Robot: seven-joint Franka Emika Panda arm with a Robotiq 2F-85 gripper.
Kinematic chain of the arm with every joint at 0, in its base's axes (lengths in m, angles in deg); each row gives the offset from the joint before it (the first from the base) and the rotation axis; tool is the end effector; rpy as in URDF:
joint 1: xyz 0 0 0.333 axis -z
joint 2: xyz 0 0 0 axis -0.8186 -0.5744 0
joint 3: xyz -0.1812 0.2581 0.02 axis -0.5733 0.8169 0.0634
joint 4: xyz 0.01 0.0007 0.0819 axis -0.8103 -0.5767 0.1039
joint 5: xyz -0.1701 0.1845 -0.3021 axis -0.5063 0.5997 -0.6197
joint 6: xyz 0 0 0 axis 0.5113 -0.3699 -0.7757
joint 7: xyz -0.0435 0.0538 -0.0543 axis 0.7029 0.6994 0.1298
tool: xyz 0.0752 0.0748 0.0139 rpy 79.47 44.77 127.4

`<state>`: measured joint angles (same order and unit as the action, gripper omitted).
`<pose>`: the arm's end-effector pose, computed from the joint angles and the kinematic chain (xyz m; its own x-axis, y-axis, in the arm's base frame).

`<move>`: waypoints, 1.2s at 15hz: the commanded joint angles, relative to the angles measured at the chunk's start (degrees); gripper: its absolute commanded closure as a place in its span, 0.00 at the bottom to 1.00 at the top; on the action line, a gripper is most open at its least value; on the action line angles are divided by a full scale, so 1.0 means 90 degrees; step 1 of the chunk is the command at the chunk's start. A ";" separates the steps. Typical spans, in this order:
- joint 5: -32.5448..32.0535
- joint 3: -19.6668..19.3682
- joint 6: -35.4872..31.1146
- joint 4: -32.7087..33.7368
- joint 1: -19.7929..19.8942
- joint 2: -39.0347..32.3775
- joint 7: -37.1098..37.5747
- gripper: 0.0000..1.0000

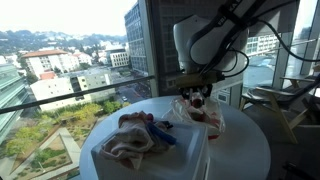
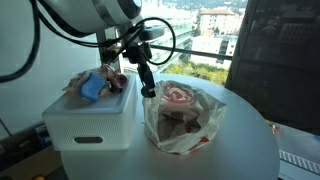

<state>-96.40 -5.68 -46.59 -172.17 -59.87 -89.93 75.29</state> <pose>0.5278 0.0435 0.3355 0.6657 -0.6997 0.2593 -0.7397 -0.6645 0.1060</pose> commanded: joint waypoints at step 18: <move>-0.3604 -0.0676 -0.1292 0.0101 -0.0233 -0.0644 0.4047 0.00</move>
<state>-127.80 -12.55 -62.05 -167.16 -60.57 -102.84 109.98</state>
